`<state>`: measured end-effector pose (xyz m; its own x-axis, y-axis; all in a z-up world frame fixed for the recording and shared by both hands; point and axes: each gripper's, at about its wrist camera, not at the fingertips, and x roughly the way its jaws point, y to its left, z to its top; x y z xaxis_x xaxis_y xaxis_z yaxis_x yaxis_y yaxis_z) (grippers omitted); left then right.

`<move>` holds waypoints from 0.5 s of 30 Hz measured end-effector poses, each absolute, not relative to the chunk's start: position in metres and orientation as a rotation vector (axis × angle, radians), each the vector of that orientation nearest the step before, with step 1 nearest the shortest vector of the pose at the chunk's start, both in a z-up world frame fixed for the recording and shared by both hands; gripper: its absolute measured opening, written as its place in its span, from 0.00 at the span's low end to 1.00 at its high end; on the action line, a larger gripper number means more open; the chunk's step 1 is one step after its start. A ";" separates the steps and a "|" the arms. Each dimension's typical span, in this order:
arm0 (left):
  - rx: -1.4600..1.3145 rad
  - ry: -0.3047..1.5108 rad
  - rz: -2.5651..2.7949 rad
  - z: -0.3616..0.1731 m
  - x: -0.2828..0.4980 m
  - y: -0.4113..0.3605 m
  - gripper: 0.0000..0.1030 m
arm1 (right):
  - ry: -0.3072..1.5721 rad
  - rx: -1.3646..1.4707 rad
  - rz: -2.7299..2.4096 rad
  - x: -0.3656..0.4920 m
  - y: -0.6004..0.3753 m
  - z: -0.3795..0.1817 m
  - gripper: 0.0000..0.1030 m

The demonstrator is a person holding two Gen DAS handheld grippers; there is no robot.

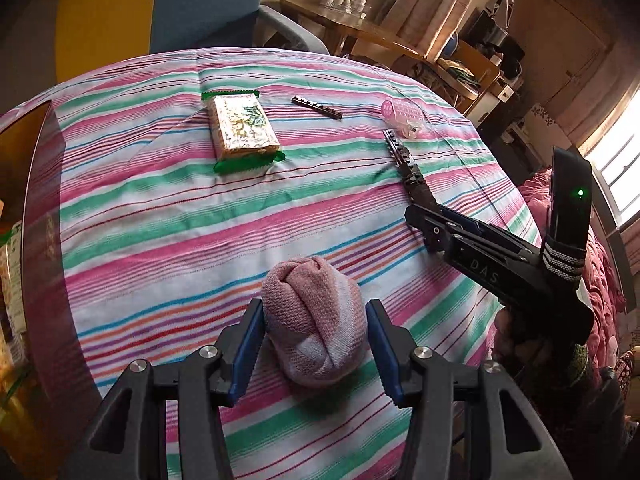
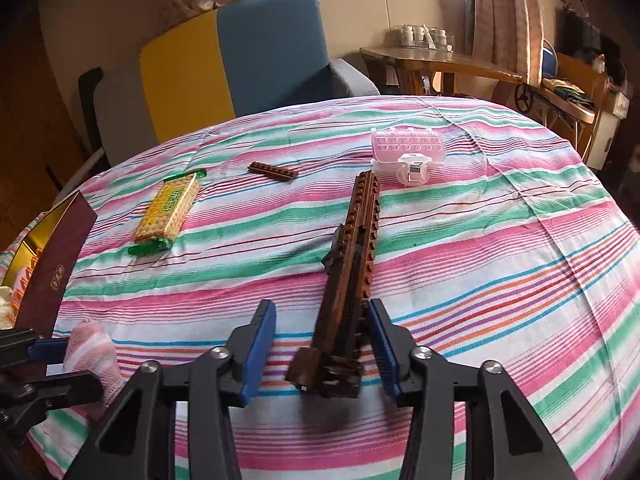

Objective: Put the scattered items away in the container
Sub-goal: 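Carry the pink sock and brick bar toward the gold tray with both grippers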

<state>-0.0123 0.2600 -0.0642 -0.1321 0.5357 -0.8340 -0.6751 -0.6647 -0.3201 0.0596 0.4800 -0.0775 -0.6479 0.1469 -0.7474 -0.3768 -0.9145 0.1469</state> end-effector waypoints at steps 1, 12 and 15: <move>-1.313 0.160 1.892 -0.064 -0.011 0.256 0.50 | 0.426 -1.140 2.584 0.062 0.475 -0.077 0.37; -1.289 0.055 1.896 -0.058 0.000 0.217 0.59 | 0.550 -1.285 2.664 0.095 0.422 -0.074 0.38; -1.262 0.067 1.908 -0.053 0.006 0.213 0.61 | 0.566 -1.309 2.654 0.104 0.416 -0.072 0.43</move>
